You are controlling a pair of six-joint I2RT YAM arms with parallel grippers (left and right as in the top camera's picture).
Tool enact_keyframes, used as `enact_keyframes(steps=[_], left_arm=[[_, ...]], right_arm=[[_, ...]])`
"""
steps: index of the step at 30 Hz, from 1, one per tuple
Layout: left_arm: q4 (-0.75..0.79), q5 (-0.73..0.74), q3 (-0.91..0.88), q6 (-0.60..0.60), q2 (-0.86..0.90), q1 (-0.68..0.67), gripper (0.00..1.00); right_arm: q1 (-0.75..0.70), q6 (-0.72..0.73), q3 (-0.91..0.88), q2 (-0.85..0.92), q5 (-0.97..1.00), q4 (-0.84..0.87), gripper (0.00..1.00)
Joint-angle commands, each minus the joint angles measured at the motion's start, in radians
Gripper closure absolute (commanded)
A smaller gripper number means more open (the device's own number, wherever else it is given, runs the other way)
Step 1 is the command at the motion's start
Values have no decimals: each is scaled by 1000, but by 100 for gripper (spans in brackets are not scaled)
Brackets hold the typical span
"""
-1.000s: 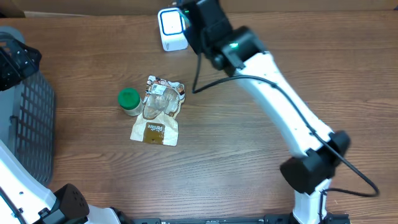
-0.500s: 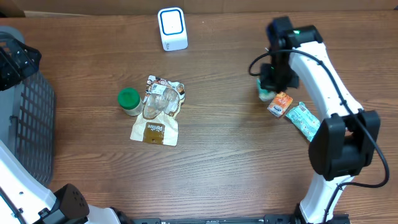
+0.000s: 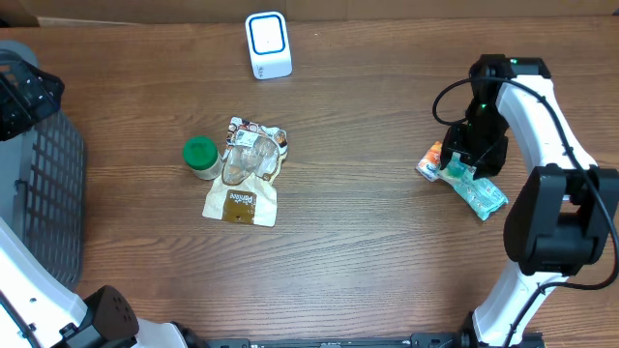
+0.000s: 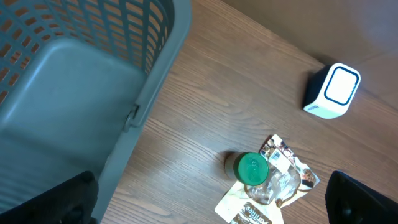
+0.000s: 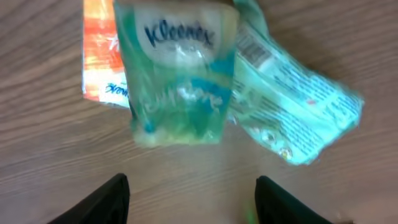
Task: Scan the item barcode
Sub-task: 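Carry the tissue pack right and release it near the orange box, then move the right gripper to the pile and grasp the bread bag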
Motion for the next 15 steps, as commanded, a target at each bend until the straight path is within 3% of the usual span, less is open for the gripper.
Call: enact_keyframes(steps=[1,4,8,15], left_arm=[[1,8,15,23,-8,0,0],[1,8,15,23,-8,0,1],[1,8,15,23,-8,0,0],[1,8,15,23,-8,0,1]], right_arm=[[-12,0,122,-10,-57,-61,38],[2,-1,196,-11,-247,-70,39],[76,-41,206,-12,-507,51,39],[312,-14,171,-10,-505,217,32]])
